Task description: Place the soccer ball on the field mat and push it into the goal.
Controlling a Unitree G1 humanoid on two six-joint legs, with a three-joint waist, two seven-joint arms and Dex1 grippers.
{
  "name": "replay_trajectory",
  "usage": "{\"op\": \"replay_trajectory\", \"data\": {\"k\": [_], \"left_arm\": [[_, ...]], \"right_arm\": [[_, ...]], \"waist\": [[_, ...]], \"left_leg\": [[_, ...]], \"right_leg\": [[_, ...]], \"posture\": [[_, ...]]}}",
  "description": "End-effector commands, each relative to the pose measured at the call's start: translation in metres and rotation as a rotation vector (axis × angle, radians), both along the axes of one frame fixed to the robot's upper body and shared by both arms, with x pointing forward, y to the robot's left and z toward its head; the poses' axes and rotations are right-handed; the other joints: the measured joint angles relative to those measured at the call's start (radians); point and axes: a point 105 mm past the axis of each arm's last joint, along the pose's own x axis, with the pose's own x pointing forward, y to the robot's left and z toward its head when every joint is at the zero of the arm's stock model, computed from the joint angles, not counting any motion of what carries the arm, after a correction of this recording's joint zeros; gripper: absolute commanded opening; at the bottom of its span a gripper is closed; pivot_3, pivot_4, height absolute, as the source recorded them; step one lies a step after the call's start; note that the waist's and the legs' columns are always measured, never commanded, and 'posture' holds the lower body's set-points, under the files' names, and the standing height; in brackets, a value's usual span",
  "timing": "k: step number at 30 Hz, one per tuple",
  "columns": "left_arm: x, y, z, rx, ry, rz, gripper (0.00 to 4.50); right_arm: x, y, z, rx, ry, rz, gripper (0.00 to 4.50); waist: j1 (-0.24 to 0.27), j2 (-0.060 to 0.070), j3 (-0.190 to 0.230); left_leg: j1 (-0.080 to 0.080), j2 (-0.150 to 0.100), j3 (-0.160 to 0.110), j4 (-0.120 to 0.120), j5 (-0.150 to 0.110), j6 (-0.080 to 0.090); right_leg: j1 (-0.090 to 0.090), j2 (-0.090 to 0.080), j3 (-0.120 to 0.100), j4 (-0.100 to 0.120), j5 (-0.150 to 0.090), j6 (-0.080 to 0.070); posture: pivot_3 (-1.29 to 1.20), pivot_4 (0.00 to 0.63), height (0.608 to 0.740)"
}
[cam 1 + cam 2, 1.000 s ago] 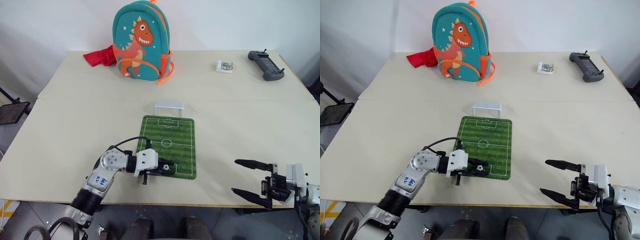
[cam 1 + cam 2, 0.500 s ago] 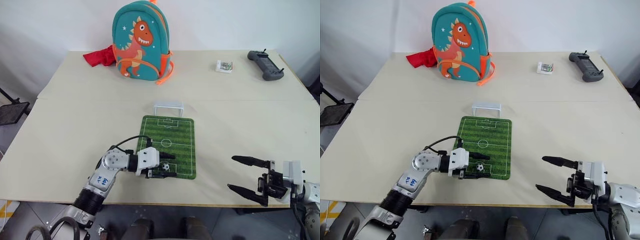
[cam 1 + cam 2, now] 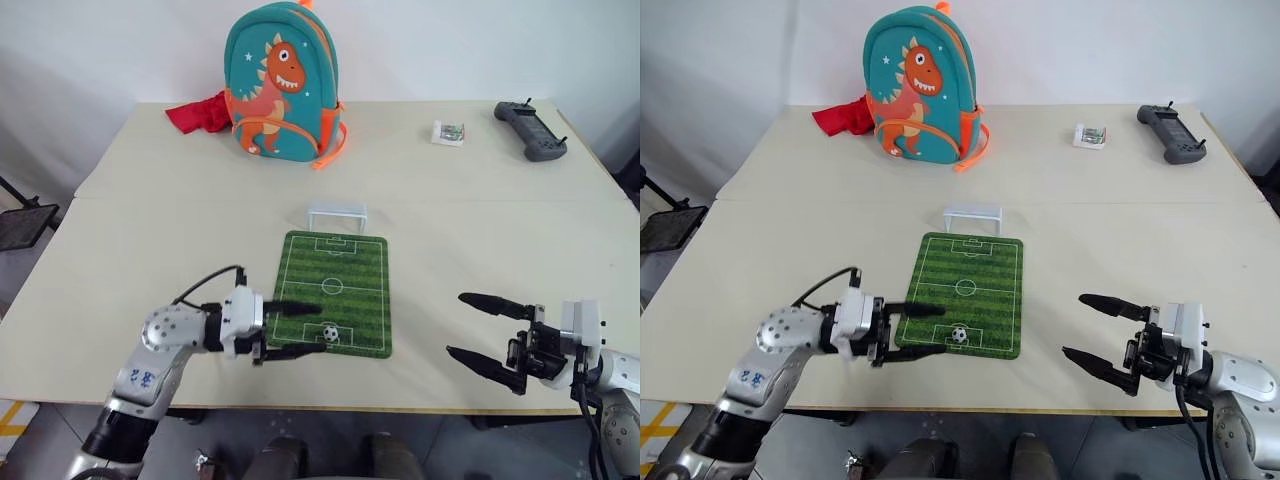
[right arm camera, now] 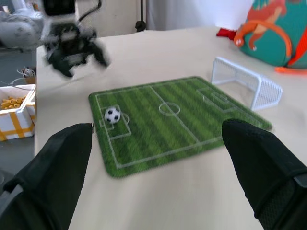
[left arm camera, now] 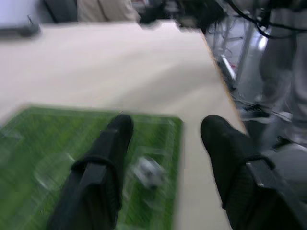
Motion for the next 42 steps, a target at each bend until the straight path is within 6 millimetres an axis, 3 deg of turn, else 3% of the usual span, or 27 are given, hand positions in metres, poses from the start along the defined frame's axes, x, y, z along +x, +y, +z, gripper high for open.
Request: {"op": "replay_trajectory", "data": {"k": [1, 5, 6, 9, 12, 19, 25, 28, 30, 34, 37, 39, 42], "left_arm": [[-0.004, -0.012, -0.007, -0.010, -0.003, -0.010, 1.33], [-0.006, -0.023, -0.027, 0.028, 0.014, -0.026, 0.09], [-0.008, -0.029, -0.031, 0.033, 0.023, -0.041, 0.03], [-0.008, -0.037, -0.035, 0.035, 0.031, -0.053, 0.03], [0.003, -0.047, -0.037, 0.035, 0.010, -0.004, 0.03], [0.017, -0.051, -0.030, 0.019, -0.008, 0.021, 0.03], [0.048, -0.052, -0.022, 0.028, -0.061, 0.097, 0.03], [0.073, -0.051, -0.013, 0.028, -0.107, 0.165, 0.03], [0.100, -0.047, -0.004, 0.031, -0.164, 0.259, 0.03], [0.120, -0.043, 0.007, 0.015, -0.234, 0.318, 0.03], [0.142, -0.026, 0.041, -0.082, -0.359, 0.451, 0.03], [0.139, -0.001, 0.063, -0.171, -0.371, 0.453, 0.03], [0.114, 0.022, 0.063, -0.209, -0.321, 0.373, 0.03]], "right_arm": [[-0.002, 0.000, 0.010, -0.029, -0.046, -0.006, 4.50], [-0.001, -0.003, 0.013, 0.001, -0.046, -0.049, 4.50], [-0.001, -0.004, 0.013, -0.009, -0.041, -0.050, 4.50], [-0.002, -0.003, 0.011, -0.032, -0.032, -0.043, 4.50], [-0.004, -0.004, 0.009, -0.049, -0.018, -0.039, 4.50], [-0.005, -0.004, 0.004, -0.037, -0.009, -0.050, 4.50], [-0.006, -0.001, 0.003, -0.019, -0.009, -0.058, 4.50], [-0.006, -0.001, 0.003, -0.006, -0.019, -0.069, 4.50], [-0.006, -0.001, 0.004, 0.012, -0.029, -0.087, 4.50], [-0.006, -0.001, 0.004, 0.036, -0.036, -0.111, 4.50], [-0.008, 0.000, -0.003, 0.051, -0.028, -0.123, 4.50], [-0.011, 0.001, -0.013, 0.079, -0.010, -0.134, 4.50], [-0.007, -0.004, -0.017, 0.136, -0.032, -0.193, 4.50]], "waist": [[0.008, 0.000, 0.000], [0.015, 0.000, 0.000], [0.015, 0.000, 0.000], [0.016, 0.000, 0.000], [0.019, 0.000, 0.000], [0.018, 0.000, 0.000], [0.020, 0.000, 0.000], [0.021, 0.000, 0.000], [0.023, -0.001, 0.001], [0.016, -0.002, 0.001], [0.016, -0.003, 0.002], [0.014, -0.004, 0.002], [-0.011, -0.003, 0.002]], "left_leg": [[0.000, 0.000, 0.000, 0.000, 0.000, 0.000], [0.000, 0.000, 0.001, 0.000, 0.000, 0.000], [0.000, 0.000, 0.001, 0.000, 0.000, 0.000], [0.000, 0.000, 0.001, -0.001, 0.000, 0.000], [0.000, 0.000, 0.001, -0.001, 0.000, 0.000], [0.000, 0.000, 0.001, 0.000, 0.000, 0.000], [0.000, 0.000, 0.001, 0.000, 0.000, 0.000], [0.000, -0.001, 0.001, 0.001, 0.000, 0.000], [0.000, -0.001, 0.001, 0.001, 0.000, 0.000], [0.000, -0.001, 0.002, 0.002, 0.000, 0.000], [-0.001, -0.001, 0.003, 0.002, 0.000, 0.001], [-0.002, -0.001, 0.003, 0.002, 0.000, 0.000], [-0.002, 0.000, 0.003, 0.001, 0.000, 0.000]], "right_leg": [[0.000, 0.000, 0.000, 0.000, 0.000, 0.000], [0.001, 0.000, 0.000, -0.002, 0.000, 0.000], [0.001, 0.000, 0.000, -0.002, 0.000, 0.000], [0.000, 0.000, 0.000, -0.002, 0.000, 0.000], [0.000, 0.000, 0.000, -0.002, 0.000, 0.000], [0.000, 0.000, -0.001, -0.002, 0.000, 0.000], [0.000, 0.000, -0.002, -0.001, 0.000, 0.000], [0.000, 0.000, -0.003, -0.001, 0.000, 0.000], [0.000, 0.000, -0.004, 0.000, 0.000, 0.000], [-0.001, 0.001, -0.005, 0.001, 0.001, 0.001], [-0.002, 0.001, -0.005, 0.001, 0.001, 0.002], [-0.003, 0.002, -0.005, 0.002, 0.001, 0.002], [-0.005, 0.002, -0.004, 0.003, 0.001, 0.002]], "posture": [[0.00, 0.150, 0.740], [0.00, 0.150, 0.740], [0.00, 0.150, 0.740], [0.00, 0.150, 0.740], [0.00, 0.150, 0.740], [0.00, 0.150, 0.740], [0.00, 0.150, 0.740], [0.00, 0.150, 0.740], [0.00, 0.150, 0.740], [0.00, 0.150, 0.740], [0.00, 0.150, 0.740], [0.00, 0.150, 0.740], [0.00, 0.150, 0.740]]}}
